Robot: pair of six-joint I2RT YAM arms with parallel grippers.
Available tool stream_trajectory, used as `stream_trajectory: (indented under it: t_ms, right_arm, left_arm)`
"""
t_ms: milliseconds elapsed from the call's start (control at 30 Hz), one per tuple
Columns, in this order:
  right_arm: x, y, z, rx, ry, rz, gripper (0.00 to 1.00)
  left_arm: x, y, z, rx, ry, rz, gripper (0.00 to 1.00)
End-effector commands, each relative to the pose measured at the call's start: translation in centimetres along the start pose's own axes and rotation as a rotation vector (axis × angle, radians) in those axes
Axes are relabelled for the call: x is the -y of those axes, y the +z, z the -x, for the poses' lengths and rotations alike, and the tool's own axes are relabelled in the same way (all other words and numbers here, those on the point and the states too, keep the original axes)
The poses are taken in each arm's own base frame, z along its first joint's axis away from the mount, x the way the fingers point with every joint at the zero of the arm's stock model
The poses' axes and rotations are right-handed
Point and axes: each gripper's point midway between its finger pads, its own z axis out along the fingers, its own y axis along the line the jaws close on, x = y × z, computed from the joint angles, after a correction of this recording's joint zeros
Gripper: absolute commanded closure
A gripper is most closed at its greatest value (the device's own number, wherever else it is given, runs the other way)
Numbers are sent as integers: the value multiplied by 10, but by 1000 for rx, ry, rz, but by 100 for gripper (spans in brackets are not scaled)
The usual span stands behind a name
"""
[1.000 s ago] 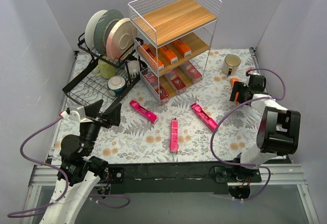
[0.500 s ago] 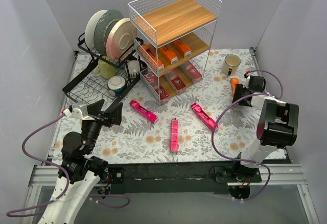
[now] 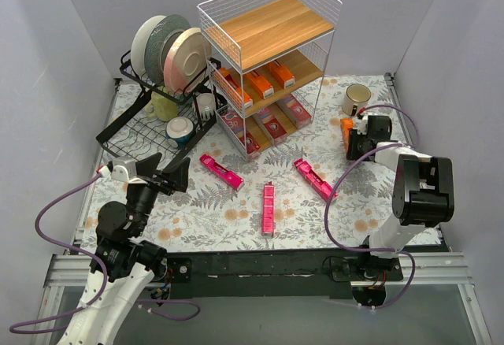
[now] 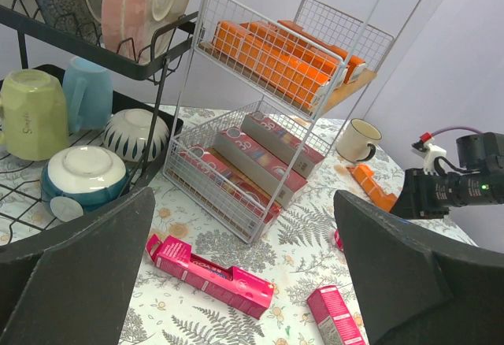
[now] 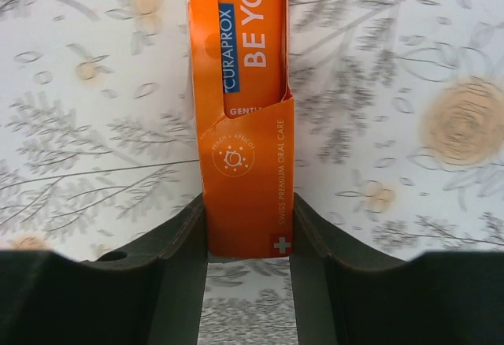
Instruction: Place and organize the toothpastes onto the shelf
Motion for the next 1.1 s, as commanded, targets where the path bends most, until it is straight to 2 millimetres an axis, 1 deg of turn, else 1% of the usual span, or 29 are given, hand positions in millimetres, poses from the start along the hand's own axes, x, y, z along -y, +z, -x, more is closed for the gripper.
stream_trajectory:
  t_ms: [0, 67, 133, 233, 267, 333, 400, 467, 500, 533, 567, 633, 667, 767, 800, 867, 900, 933, 1000, 1033, 1067]
  right_arm:
    - [-40, -10, 4, 22, -118, 52, 54]
    - [-54, -13, -1, 8, -138, 76, 54]
    - [-59, -13, -6, -3, -146, 85, 55]
    - [-60, -11, -15, -20, -152, 87, 52]
    - [-60, -9, -17, -23, -155, 87, 49]
    - [-61, -7, -23, -31, -163, 98, 46]
    - [-62, -6, -20, -5, -173, 101, 42]
    - [-62, -7, -27, -12, -175, 102, 39]
    - [-63, -7, -22, 13, -179, 104, 37]
    - [-63, -6, -19, 27, -180, 103, 36]
    - [-63, -6, -24, 25, -181, 104, 35]
    - [-64, -5, -23, 41, -189, 106, 34]
    - [-64, -4, -28, 40, -193, 105, 34]
    - [-64, -2, -27, 68, -200, 107, 37]
    - [-64, -2, -35, 60, -201, 108, 38]
    - [-65, -3, -33, 92, -204, 112, 41]
    - [-65, -4, -37, 92, -201, 113, 43]
    - [-66, -8, -34, 112, -203, 115, 44]
    - [-69, -13, -27, 141, -205, 116, 51]
    - [-67, -20, -17, 172, -205, 91, 52]
    - [-68, -24, -13, 181, -201, 91, 55]
  left_arm:
    - [5, 0, 8, 8, 13, -18, 2]
    - [5, 0, 7, 5, 15, -18, 2]
    - [5, 0, 7, 7, 15, -17, 2]
    - [5, 1, 6, 2, 16, -17, 2]
    - [5, 0, 7, 5, 15, -18, 2]
    - [5, 1, 6, 1, 16, -19, 2]
    - [5, 1, 5, -2, 16, -18, 2]
    - [4, 1, 5, -3, 18, -16, 2]
    - [4, 2, 5, -3, 16, -16, 2]
    - [5, 2, 5, -3, 16, -17, 2]
    - [5, 2, 5, -3, 18, -17, 2]
    - [5, 2, 4, -5, 18, -18, 2]
    - [5, 2, 5, -4, 18, -19, 2]
    - [5, 2, 4, -6, 17, -20, 2]
    - [5, 2, 4, -8, 18, -17, 2]
    - [4, 2, 4, -6, 18, -16, 2]
    - [4, 2, 4, -8, 19, -17, 2]
    - [4, 2, 3, -9, 19, -17, 2]
    - [4, 2, 3, -9, 20, -15, 2]
    - [4, 2, 3, -9, 20, -17, 2]
    - [5, 2, 4, -6, 19, -18, 2]
